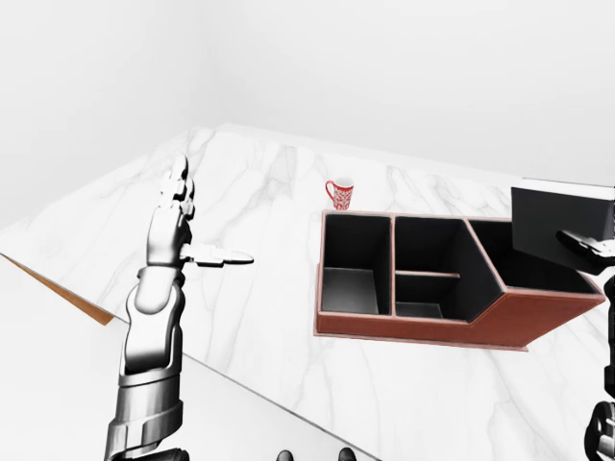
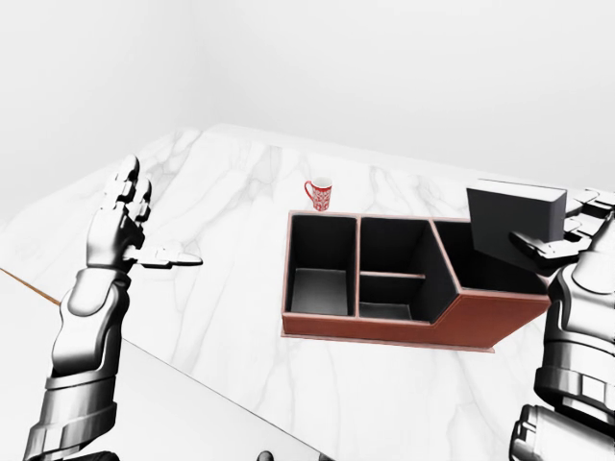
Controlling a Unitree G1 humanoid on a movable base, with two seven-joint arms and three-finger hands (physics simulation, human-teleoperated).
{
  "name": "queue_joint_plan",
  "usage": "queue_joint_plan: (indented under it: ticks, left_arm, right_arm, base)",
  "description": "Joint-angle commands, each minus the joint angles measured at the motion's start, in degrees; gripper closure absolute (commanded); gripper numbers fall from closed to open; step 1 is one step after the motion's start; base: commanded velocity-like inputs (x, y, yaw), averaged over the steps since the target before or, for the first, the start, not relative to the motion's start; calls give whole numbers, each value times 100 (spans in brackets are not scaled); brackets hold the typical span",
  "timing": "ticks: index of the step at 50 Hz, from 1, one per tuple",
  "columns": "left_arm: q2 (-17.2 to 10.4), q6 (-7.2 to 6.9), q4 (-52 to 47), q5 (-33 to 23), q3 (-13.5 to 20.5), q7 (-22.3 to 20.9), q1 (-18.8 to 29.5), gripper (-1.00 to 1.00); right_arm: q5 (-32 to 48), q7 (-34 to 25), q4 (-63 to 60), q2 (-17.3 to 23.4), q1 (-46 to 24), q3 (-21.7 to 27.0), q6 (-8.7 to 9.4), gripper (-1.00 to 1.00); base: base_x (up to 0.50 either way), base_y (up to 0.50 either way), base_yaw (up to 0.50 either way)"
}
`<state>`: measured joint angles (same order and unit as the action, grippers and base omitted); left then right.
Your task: Pick up the book and place it in the right compartment of the caddy.
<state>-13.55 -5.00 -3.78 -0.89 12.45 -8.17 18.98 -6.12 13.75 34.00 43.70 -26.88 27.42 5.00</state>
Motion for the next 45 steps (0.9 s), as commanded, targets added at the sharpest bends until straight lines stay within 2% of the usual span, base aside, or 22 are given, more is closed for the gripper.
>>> queue_joint_plan:
  ticks: [1,8,9,10,20,27,33,45]
  left_arm:
    - [7,0,-6,-1,-2,-9,-17,-100]
    - [5,0,12,1,3,-14,-20,-100]
    - [2,0,24,3,6,-12,-11,-100]
    - [2,0,53,4,7,-9,-6,-100]
    - [0,0,53,12,6,-9,-20,-100]
    - [-5,0,43,16,9,-14,-8,-100]
    - [-8,0,47,22,11,-17,-6,-100]
    - [2,0,7,12,5,-19,-26,-100]
  right_arm:
    - [234,178,44,-1,-246,-101,0,100]
    - [350,293,78,-151,-281,-222,0,100]
    - [374,339,235,-233,-230,-236,-203,100]
    - [370,309,48,-158,-315,-252,0,100]
    - [482,359,149,-235,-383,-302,0,100]
    - [528,424,392,-269,-452,-381,-154,100]
    - [523,421,381,-255,-450,-385,-152,100]
    - [526,441,658,-215,-495,-407,-334,100]
  base:
    - [0,0,0]
    - [0,0,0]
    - [0,0,0]
    - [0,0,0]
    - [0,0,0]
    - [0,0,0]
    - [0,0,0]
    - [0,0,0]
